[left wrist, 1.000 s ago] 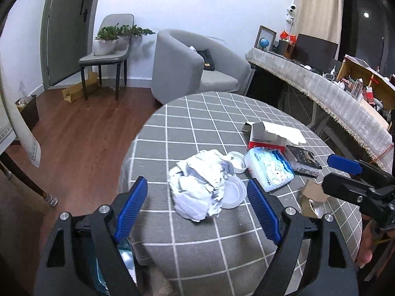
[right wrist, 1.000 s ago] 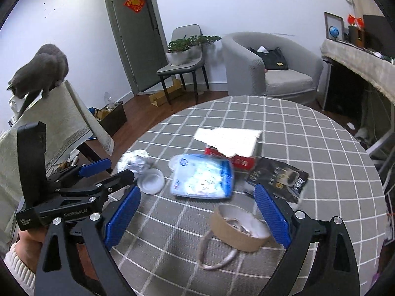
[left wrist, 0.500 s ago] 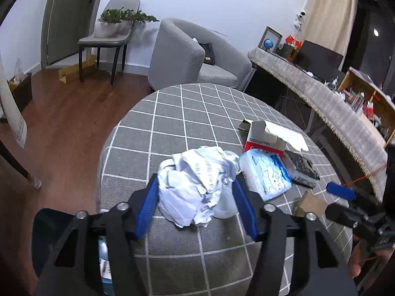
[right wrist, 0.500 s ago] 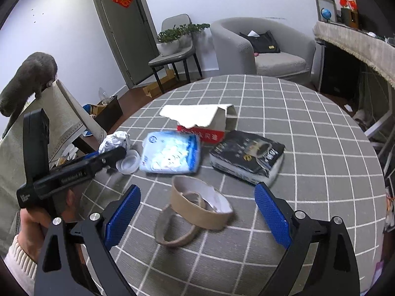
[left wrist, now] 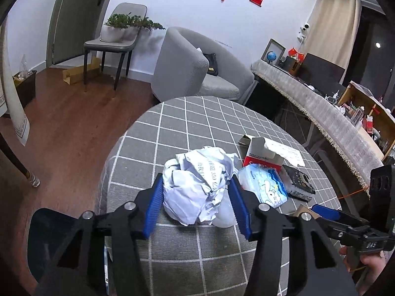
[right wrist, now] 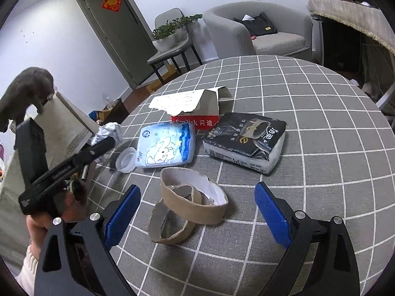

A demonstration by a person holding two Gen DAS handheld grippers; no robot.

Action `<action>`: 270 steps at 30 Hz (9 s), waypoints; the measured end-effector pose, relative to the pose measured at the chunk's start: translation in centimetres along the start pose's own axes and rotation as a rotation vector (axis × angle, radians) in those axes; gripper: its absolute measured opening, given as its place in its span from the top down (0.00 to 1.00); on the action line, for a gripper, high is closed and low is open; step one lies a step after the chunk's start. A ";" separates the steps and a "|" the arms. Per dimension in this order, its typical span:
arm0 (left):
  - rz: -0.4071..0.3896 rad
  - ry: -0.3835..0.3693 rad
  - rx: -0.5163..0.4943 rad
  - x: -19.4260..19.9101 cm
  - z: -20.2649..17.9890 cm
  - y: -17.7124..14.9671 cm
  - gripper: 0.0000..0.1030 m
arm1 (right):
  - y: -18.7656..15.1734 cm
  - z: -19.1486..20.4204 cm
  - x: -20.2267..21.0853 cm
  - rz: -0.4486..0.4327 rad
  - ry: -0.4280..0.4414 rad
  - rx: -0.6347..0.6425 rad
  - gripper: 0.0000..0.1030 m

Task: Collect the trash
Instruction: 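Grasp the crumpled white paper with the left tool while the right grasps the tape roll, then carry the paper in the left tool to the bin and release it, then lower the tape roll in the right tool into the bin and open, then move both open tools from the bin over to the checked table, then grasp the silver ring with the right tool while the left grasps the white plastic lid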

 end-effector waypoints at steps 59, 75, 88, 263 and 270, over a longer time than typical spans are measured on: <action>0.203 0.259 0.062 6.2 18.7 -6.9 0.47 | 1.7 23.4 -8.7 0.010 0.078 0.347 0.45; 0.394 0.343 0.127 4.5 25.3 -13.9 0.46 | -0.9 28.1 -13.8 0.121 0.116 0.367 0.45; 0.483 0.360 0.129 4.5 27.3 -17.0 0.36 | -3.1 29.5 -18.1 0.209 0.104 0.373 0.45; 0.112 0.079 -0.268 -2.2 -4.2 -3.4 0.59 | 1.2 4.8 0.3 -0.026 -0.077 0.248 0.64; 0.089 0.072 -0.234 -1.2 -3.2 -2.9 0.59 | 1.8 6.1 -0.3 -0.035 -0.060 0.253 0.64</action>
Point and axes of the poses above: each gripper's, at about its wrist camera, not at the fingertips, and x roughly against the way its jaws point, z to its left, y to its top, the point moved 7 cm from there along -x, roughly the way its jaws point, and after that the axes turned 2 degrees about x, right-handed, at the moved point
